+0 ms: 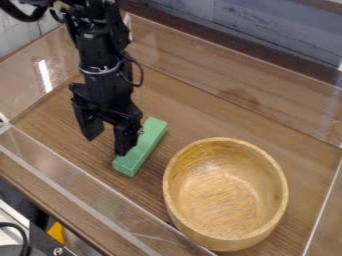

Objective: Put the green block in the brown bowl

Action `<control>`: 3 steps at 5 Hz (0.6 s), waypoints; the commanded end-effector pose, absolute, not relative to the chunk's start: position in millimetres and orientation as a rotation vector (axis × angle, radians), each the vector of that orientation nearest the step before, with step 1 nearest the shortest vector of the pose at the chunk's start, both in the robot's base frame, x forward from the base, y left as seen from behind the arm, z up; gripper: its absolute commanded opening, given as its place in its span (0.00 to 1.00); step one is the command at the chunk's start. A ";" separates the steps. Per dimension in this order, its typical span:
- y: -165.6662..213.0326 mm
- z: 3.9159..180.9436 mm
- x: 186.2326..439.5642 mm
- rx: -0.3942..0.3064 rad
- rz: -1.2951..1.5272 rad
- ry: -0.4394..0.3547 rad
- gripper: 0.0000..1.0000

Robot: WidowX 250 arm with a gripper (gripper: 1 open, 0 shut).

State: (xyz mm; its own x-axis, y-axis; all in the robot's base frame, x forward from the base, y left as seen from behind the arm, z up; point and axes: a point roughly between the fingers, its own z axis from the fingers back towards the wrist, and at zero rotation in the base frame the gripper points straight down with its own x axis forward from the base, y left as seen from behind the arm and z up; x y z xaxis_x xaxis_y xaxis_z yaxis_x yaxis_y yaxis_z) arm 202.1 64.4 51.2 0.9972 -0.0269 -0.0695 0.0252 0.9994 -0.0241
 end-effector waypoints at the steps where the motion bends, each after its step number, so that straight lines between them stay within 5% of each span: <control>1: 63.1 60.8 205.5 -0.019 -0.038 0.046 1.00; 3: 49.0 65.2 219.5 -0.030 -0.044 0.052 1.00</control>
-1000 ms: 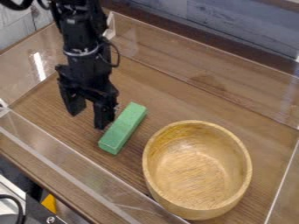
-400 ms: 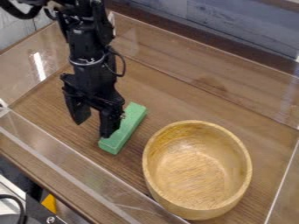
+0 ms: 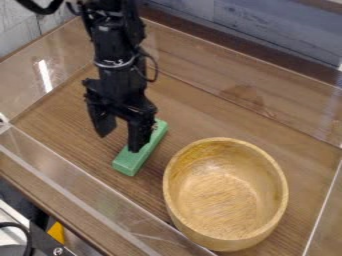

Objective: Put the green block in the brown bowl

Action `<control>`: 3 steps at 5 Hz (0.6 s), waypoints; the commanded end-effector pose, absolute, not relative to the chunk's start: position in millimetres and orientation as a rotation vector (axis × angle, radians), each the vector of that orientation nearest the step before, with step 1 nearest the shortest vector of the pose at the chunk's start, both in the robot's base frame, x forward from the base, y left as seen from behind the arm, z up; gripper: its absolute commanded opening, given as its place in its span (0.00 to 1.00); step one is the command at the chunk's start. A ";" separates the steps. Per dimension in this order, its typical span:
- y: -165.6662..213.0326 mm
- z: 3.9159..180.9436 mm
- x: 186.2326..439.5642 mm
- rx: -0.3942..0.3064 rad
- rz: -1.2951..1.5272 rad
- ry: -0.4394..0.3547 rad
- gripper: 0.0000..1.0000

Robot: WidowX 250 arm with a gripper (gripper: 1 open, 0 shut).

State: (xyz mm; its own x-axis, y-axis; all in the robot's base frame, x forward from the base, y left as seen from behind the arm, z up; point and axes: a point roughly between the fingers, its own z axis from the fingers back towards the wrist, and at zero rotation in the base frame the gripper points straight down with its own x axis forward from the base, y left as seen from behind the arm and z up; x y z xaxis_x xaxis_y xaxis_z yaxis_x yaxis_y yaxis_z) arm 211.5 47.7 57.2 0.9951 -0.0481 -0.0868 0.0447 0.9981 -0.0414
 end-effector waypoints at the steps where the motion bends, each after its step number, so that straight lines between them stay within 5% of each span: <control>1: 51.6 59.0 219.9 -0.034 -0.027 0.053 1.00; 3: 52.7 62.7 218.2 -0.043 -0.013 0.061 1.00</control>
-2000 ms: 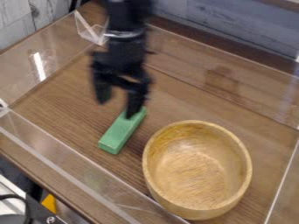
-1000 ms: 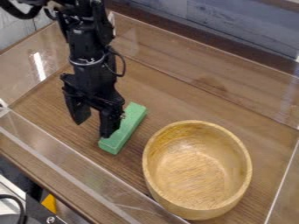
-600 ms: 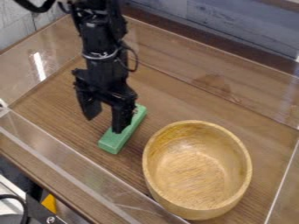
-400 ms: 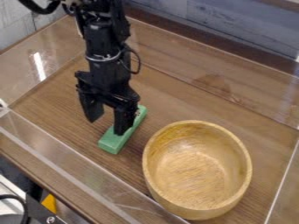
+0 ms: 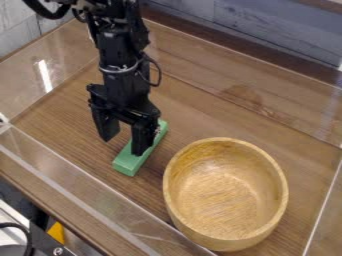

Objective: Put the green block in the brown bowl

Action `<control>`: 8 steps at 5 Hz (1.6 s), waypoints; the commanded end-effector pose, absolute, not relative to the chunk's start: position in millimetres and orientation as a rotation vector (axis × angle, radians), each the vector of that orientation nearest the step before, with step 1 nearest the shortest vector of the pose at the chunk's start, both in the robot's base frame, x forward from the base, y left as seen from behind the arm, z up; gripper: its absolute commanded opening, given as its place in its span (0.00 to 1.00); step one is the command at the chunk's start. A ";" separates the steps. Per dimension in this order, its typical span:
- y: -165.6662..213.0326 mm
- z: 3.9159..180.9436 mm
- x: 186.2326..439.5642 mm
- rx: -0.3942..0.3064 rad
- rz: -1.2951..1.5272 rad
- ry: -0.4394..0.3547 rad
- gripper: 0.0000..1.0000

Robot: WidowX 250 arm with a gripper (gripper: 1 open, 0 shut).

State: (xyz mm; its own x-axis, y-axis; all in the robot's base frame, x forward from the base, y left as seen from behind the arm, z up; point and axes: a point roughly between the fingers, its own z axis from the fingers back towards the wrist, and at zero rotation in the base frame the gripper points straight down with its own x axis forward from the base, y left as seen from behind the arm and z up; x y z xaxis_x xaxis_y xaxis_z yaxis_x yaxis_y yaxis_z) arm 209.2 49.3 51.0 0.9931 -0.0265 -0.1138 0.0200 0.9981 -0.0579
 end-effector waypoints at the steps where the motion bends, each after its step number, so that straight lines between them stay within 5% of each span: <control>1: 51.2 71.7 216.4 -0.048 -0.014 0.067 1.00; 3: 63.3 55.3 218.5 -0.055 0.058 0.060 1.00; 8: 46.8 58.3 227.1 -0.063 0.031 0.072 1.00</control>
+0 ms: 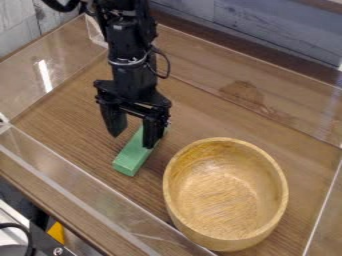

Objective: Put the green block in the brown bowl

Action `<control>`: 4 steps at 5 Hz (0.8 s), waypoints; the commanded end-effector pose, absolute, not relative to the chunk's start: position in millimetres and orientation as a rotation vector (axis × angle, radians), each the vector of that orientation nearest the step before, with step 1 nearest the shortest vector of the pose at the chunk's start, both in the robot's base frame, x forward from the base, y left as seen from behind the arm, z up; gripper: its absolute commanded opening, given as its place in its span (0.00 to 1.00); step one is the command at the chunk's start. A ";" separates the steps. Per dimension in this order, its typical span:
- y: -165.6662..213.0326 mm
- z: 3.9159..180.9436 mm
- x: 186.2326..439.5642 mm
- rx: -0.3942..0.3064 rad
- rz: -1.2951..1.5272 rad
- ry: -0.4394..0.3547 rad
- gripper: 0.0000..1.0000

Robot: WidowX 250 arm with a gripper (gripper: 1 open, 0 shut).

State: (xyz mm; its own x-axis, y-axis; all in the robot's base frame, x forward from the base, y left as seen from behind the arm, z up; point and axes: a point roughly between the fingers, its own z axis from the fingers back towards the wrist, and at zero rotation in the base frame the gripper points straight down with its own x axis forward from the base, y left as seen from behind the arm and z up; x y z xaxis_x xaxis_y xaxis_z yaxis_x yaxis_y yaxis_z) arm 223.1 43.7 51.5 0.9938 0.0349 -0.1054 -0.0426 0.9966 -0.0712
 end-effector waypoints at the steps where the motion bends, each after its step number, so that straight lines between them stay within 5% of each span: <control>1: 50.6 56.3 222.3 -0.059 -0.019 0.075 1.00; 4: 17.2 44.1 213.2 -0.055 0.021 0.078 1.00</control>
